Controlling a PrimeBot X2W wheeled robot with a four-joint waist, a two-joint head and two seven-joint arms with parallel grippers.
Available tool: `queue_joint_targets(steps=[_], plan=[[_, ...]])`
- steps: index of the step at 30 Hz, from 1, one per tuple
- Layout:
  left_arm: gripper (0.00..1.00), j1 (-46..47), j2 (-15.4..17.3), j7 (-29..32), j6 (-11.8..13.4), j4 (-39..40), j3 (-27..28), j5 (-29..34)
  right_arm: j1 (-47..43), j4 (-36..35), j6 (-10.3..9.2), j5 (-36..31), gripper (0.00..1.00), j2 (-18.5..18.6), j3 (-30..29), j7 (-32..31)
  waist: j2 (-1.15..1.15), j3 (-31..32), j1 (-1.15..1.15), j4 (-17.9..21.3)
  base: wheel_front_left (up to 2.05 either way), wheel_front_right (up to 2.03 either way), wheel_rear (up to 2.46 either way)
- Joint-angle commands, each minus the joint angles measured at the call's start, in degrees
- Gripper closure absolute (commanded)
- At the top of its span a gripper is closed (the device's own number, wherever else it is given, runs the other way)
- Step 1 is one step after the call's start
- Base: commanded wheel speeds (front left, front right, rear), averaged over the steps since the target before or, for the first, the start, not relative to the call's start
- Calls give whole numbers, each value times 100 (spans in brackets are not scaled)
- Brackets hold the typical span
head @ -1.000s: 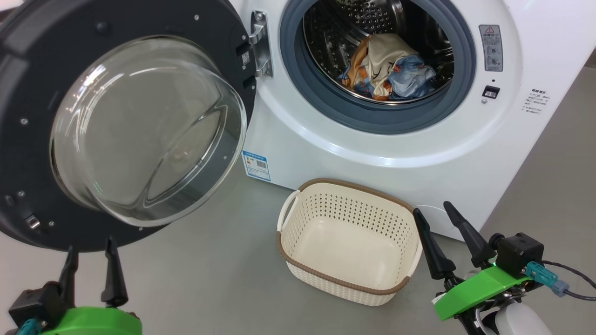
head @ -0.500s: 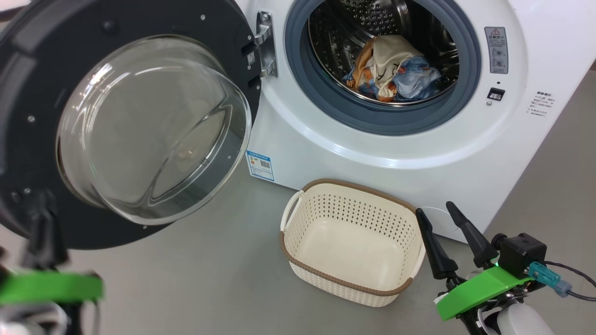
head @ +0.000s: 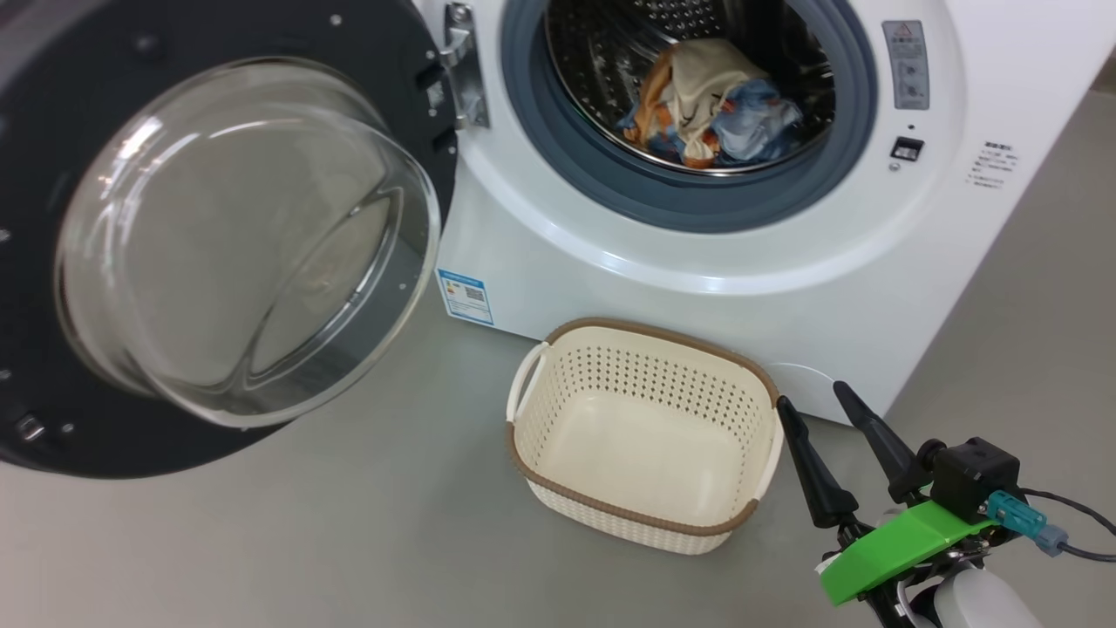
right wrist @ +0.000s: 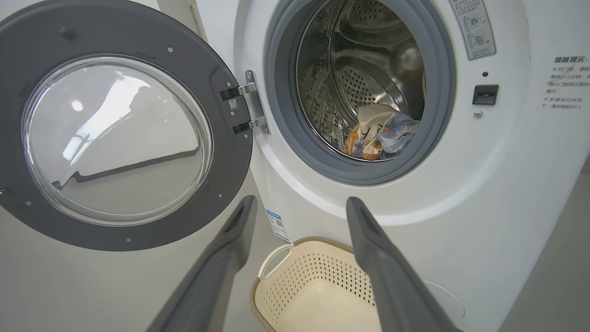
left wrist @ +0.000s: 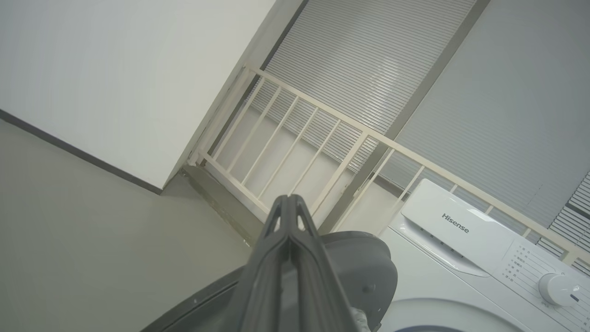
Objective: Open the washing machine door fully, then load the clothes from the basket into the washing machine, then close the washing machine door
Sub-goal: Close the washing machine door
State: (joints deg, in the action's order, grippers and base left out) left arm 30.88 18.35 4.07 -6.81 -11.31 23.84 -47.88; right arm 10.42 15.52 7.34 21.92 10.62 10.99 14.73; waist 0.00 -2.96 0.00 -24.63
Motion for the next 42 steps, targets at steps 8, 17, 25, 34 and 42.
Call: queue_joint_targets(steps=[8,17,25,34,42], plan=[[100,893,1000,761,43,-1700,933,-1117,267,-93,14,-21,0,147,217,27,0,-296,0,347,0,0,0],[100,1304,1550,1249,-10,-3612,1309,-1727,389,-120,14,-52,0,243,302,-27,0,-540,0,628,0,0,0],[100,1494,1767,1361,-54,-4484,1374,-1954,429,-165,14,-109,0,245,320,-67,0,-657,0,747,0,0,0],[100,1499,1860,2114,-66,-4902,1158,-2125,429,-112,14,-137,0,183,291,-62,0,-658,0,762,0,0,0],[100,1132,1752,3121,-67,-4411,893,-2443,384,-4,14,-74,0,86,278,-24,0,-464,0,675,0,0,0]])
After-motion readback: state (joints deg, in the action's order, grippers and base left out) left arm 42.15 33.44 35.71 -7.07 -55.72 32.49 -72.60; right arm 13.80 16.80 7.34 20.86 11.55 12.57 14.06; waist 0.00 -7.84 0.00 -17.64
